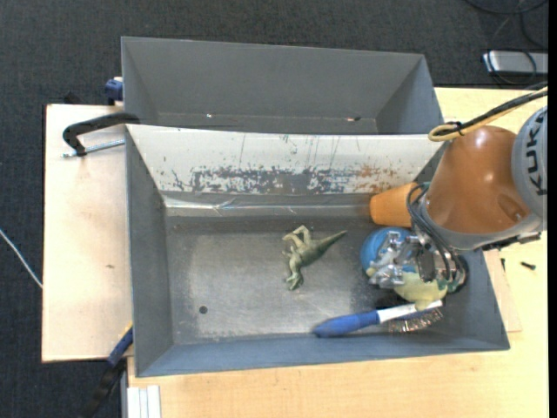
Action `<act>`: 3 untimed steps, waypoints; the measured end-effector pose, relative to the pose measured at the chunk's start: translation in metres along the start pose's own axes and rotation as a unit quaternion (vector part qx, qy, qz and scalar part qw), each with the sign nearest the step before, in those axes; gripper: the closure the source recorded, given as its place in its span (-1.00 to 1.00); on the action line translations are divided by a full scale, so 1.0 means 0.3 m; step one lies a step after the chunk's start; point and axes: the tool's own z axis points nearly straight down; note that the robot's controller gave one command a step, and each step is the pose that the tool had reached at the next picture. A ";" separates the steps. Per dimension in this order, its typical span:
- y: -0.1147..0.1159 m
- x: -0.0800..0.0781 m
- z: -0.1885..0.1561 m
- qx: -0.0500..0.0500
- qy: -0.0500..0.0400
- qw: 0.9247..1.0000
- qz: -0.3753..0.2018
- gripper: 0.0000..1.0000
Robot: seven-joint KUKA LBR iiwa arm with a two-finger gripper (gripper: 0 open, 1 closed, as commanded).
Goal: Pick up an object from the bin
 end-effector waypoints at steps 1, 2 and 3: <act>0.033 0.013 -0.306 0.000 -0.003 1.000 -0.004 1.00; 0.074 0.020 0.012 -0.001 0.005 0.989 -0.149 1.00; 0.064 -0.090 0.084 -0.001 0.003 0.983 -0.185 1.00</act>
Offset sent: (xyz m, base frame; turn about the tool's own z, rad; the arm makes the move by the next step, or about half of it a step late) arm -0.0063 0.0099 0.0864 -0.0085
